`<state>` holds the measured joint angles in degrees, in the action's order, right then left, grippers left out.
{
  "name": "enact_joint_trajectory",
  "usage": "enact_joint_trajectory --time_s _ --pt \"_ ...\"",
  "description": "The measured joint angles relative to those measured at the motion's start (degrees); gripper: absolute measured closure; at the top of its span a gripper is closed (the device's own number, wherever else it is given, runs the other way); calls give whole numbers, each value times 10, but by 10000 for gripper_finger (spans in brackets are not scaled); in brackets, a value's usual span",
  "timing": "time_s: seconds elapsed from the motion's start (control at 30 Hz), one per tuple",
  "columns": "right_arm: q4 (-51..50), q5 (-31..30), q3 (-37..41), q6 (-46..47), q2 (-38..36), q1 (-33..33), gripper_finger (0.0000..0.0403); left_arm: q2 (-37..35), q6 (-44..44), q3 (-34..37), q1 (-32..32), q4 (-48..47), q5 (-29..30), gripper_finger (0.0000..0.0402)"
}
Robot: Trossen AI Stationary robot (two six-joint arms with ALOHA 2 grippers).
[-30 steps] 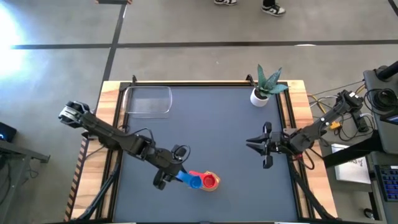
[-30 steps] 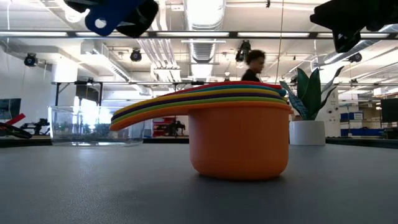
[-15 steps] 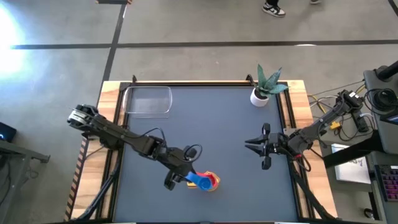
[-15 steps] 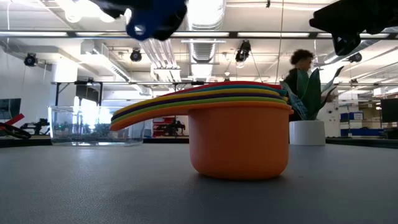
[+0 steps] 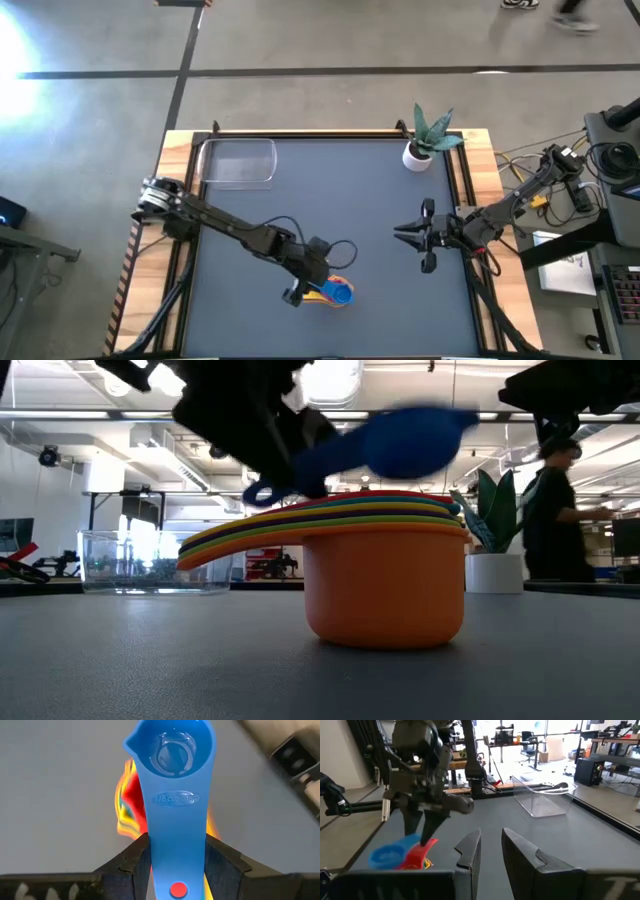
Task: Nest measuring cups in basket
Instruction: Stack the blue measuring cup on top of the red measuring cup
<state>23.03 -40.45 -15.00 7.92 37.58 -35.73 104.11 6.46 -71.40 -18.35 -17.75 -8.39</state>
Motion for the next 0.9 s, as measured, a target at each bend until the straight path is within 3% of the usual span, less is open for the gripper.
enact_joint_trajectory --time_s 0.27,0.7,0.9 --pt "0 2 0 -6 0 0 335 22 -36 -39 0 -100 67 267" --pt "0 1 0 -15 0 0 335 18 -72 -39 -2 -128 48 265" --pt "0 1 0 -17 0 0 335 17 -84 -51 -2 -136 44 221"
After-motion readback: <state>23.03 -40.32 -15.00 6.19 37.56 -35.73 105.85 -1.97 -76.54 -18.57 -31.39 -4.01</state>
